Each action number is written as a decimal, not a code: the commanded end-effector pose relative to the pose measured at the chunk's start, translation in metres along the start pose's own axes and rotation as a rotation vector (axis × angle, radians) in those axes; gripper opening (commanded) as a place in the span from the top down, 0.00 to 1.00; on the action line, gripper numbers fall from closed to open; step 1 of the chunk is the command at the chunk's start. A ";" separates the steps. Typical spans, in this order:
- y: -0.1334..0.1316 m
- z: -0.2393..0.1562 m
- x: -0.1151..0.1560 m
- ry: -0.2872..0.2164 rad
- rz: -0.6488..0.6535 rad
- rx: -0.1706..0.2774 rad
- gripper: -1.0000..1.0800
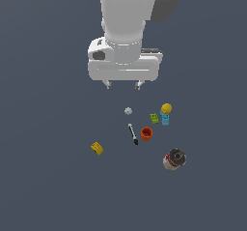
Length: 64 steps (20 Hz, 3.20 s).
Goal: Pick up a designated object from a clutter of objects.
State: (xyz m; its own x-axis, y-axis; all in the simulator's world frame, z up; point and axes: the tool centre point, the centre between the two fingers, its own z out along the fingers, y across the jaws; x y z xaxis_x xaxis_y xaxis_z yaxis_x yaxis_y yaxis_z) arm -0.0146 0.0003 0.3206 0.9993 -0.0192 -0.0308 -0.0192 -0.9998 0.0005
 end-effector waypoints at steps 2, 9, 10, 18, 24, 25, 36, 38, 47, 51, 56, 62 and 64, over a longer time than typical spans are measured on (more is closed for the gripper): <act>0.001 0.000 0.000 0.000 0.000 0.000 0.04; 0.025 0.004 -0.001 -0.009 0.004 -0.013 0.04; 0.027 0.003 -0.001 -0.010 0.005 -0.013 0.04; 0.021 0.012 0.001 -0.008 0.001 -0.016 0.04; 0.001 0.039 0.004 -0.004 -0.013 -0.025 0.04; -0.003 0.045 0.005 -0.003 -0.017 -0.026 0.04; -0.076 0.139 -0.005 0.015 -0.074 -0.038 0.04; -0.091 0.158 -0.011 0.018 -0.087 -0.037 0.04; -0.146 0.226 -0.047 0.029 -0.137 -0.020 0.04; -0.161 0.244 -0.061 0.030 -0.151 -0.011 0.04; -0.171 0.257 -0.072 0.031 -0.162 -0.004 0.04; -0.176 0.255 -0.070 0.042 -0.165 0.000 0.04; -0.175 0.257 -0.070 0.041 -0.165 0.000 0.04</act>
State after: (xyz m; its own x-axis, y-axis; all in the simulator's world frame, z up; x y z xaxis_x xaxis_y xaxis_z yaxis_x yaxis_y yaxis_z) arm -0.0893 0.1772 0.0668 0.9893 0.1458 0.0110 0.1458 -0.9893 -0.0016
